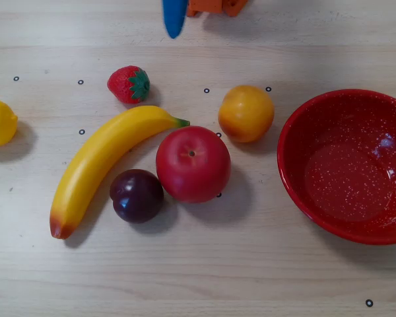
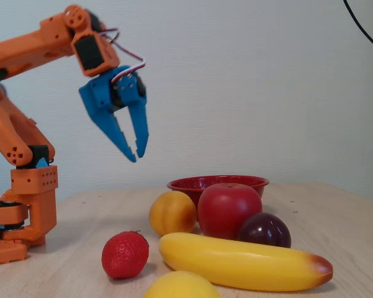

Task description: Put the lemon in the red bowl.

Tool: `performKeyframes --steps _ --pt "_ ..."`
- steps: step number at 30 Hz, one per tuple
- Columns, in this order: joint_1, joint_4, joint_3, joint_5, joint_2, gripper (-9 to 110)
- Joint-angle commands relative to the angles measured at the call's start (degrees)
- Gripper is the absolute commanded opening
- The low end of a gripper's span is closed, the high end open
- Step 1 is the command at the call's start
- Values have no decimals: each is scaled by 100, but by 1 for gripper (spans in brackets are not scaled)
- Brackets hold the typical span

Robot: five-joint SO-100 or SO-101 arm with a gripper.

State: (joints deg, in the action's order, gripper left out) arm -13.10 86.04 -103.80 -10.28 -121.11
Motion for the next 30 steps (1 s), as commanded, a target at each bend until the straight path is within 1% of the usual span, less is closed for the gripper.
performKeyframes --steps 1,5,9,17,25,27,30 --pt "-369 53 756 -343 229 0" --pt "-853 105 1204 -853 765 0" --pt "-1397 624 2224 -1257 1670 0" --pt "-2496 1011 3753 -2312 3208 0" --pt "-3182 1125 5150 -2988 4553 0" --pt "-3287 1134 5414 -3111 4790 2" --pt "-3445 1187 5818 -3199 5133 8"
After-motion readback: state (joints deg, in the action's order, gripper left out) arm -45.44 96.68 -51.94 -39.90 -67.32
